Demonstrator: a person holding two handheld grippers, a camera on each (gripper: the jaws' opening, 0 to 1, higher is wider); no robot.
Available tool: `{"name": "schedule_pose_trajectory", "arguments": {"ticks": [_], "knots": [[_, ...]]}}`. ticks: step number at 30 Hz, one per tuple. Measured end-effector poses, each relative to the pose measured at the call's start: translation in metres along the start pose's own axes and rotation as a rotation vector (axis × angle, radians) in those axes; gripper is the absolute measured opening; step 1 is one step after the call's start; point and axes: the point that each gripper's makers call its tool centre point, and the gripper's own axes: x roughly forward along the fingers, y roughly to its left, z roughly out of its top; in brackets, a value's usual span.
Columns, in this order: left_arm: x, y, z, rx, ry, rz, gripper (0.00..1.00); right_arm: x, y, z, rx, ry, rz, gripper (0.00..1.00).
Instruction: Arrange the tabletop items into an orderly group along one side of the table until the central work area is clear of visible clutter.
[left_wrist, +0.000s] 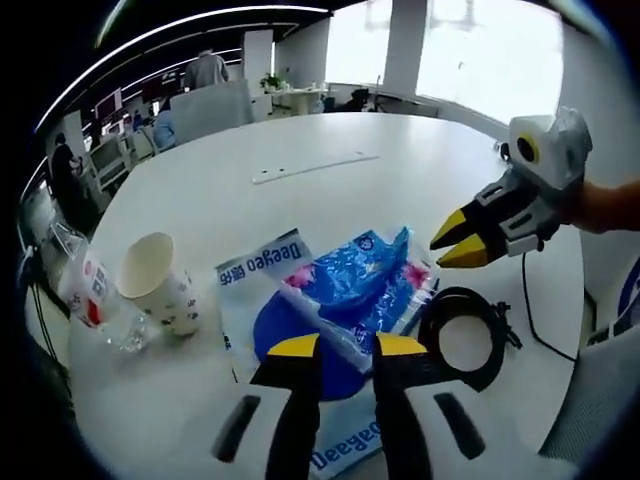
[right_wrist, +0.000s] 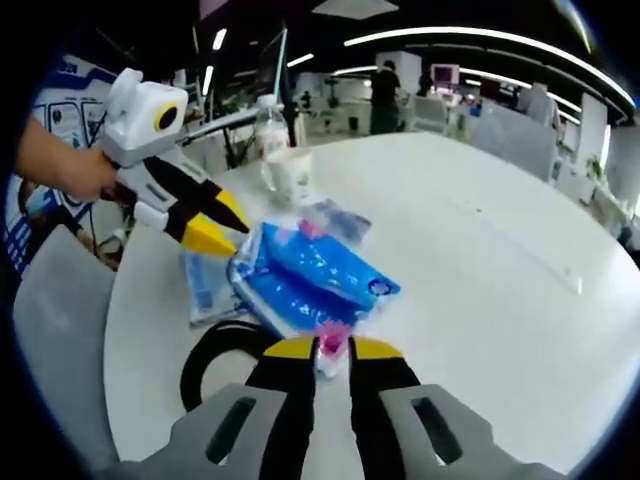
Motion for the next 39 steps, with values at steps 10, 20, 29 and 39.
{"name": "schedule_pose_trajectory", "arguments": {"ticks": [10,20,29,39], "knots": [[0.008,0.0,-0.003,-0.008,0.024,0.011,0.11,0.005,-0.001,-0.005,0.012,0.028,-0.009,0.05],[0.01,0.002,-0.004,-0.031,0.029,0.016,0.1,0.005,-0.008,-0.005,0.014,0.015,-0.042,0.04],[0.011,0.002,-0.005,-0.03,0.034,0.015,0.11,0.008,-0.018,-0.003,0.024,-0.013,-0.106,0.1],[0.012,-0.001,-0.006,-0.016,0.045,0.005,0.1,0.013,-0.024,-0.01,0.148,0.002,-0.106,0.06]]}}
